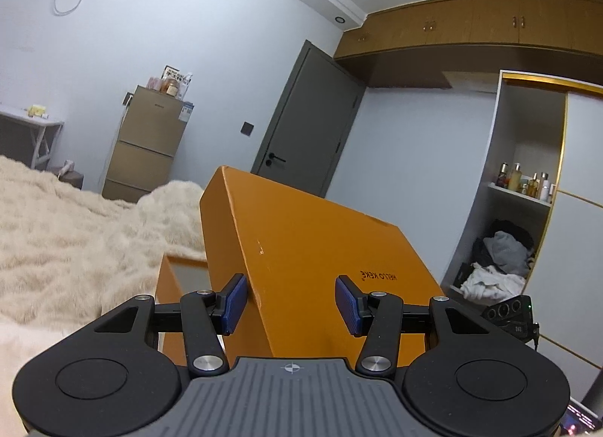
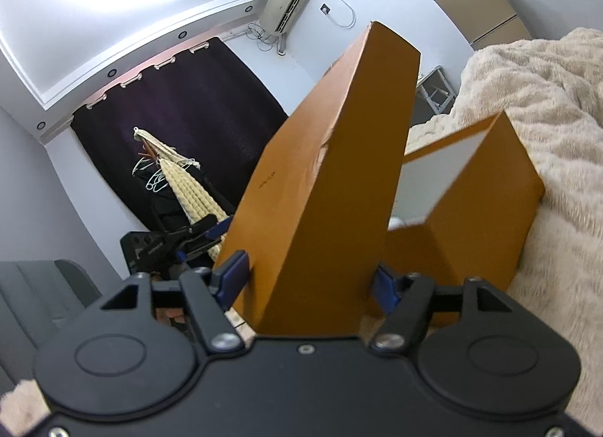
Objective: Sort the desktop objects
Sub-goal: 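Open the left gripper off the lid while the right gripper holds the box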
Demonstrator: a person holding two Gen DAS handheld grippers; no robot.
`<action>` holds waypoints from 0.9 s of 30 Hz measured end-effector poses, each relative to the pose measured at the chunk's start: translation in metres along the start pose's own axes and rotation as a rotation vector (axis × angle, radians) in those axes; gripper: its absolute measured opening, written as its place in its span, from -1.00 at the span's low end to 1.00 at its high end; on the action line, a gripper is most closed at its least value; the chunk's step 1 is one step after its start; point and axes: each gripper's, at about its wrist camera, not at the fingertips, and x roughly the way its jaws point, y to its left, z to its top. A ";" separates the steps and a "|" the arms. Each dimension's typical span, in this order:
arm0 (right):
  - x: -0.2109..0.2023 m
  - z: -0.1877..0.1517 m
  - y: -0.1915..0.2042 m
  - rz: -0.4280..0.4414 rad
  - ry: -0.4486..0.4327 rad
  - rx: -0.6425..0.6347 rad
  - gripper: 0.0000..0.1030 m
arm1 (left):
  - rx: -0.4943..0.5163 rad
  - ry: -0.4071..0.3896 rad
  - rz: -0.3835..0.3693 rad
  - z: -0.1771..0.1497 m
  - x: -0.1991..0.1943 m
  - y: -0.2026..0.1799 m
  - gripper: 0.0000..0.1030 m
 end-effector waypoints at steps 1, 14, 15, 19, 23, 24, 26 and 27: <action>0.002 0.005 -0.001 -0.002 -0.003 0.007 0.31 | -0.006 0.004 0.005 0.007 0.006 0.001 -0.12; 0.042 0.029 -0.043 -0.123 -0.111 0.136 0.35 | -0.161 0.075 0.128 -0.006 0.085 0.061 -0.12; 0.042 0.027 -0.041 -0.127 -0.111 0.122 0.36 | -0.167 0.073 0.122 -0.007 0.084 0.062 -0.12; 0.041 0.020 -0.031 -0.146 -0.099 0.052 0.34 | -0.208 0.062 0.023 -0.005 0.081 0.063 -0.12; 0.041 0.018 -0.019 -0.188 -0.121 0.003 0.40 | -0.150 0.062 0.039 -0.002 0.084 0.051 -0.12; 0.042 0.019 -0.016 -0.203 -0.132 -0.011 0.40 | -0.136 0.068 0.050 -0.003 0.085 0.049 -0.12; 0.041 0.019 -0.017 -0.200 -0.138 -0.007 0.40 | -0.111 0.061 0.060 -0.006 0.080 0.047 -0.08; 0.039 0.019 -0.019 -0.193 -0.141 0.003 0.40 | -0.096 0.052 0.067 -0.008 0.075 0.045 0.06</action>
